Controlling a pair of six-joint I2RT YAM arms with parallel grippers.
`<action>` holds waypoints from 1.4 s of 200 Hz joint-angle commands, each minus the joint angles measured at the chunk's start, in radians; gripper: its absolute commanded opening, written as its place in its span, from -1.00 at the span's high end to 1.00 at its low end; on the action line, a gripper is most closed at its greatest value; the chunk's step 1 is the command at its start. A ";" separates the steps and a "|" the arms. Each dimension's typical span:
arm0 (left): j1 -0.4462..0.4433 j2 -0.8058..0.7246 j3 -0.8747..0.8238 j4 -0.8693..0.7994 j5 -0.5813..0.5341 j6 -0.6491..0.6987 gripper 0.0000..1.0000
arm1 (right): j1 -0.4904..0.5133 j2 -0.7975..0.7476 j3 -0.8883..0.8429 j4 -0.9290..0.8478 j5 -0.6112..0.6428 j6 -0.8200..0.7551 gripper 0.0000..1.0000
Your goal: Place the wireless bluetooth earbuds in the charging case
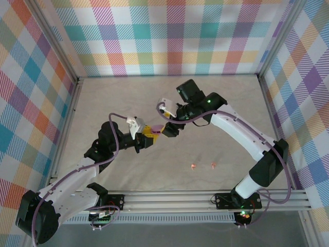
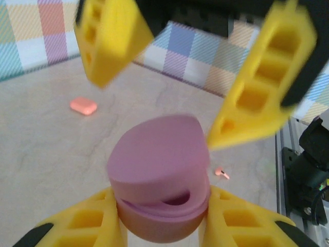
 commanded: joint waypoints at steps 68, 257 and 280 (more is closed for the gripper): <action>-0.031 -0.013 0.002 -0.004 0.047 0.011 0.60 | -0.042 0.005 0.028 0.086 -0.025 0.066 -0.65; 0.002 -0.142 -0.060 -0.158 -0.262 -0.184 0.60 | -0.148 0.268 0.131 0.238 0.089 0.752 -0.34; 0.002 -0.185 -0.083 -0.172 -0.285 -0.205 0.60 | -0.146 0.461 0.299 0.195 0.062 0.780 -0.23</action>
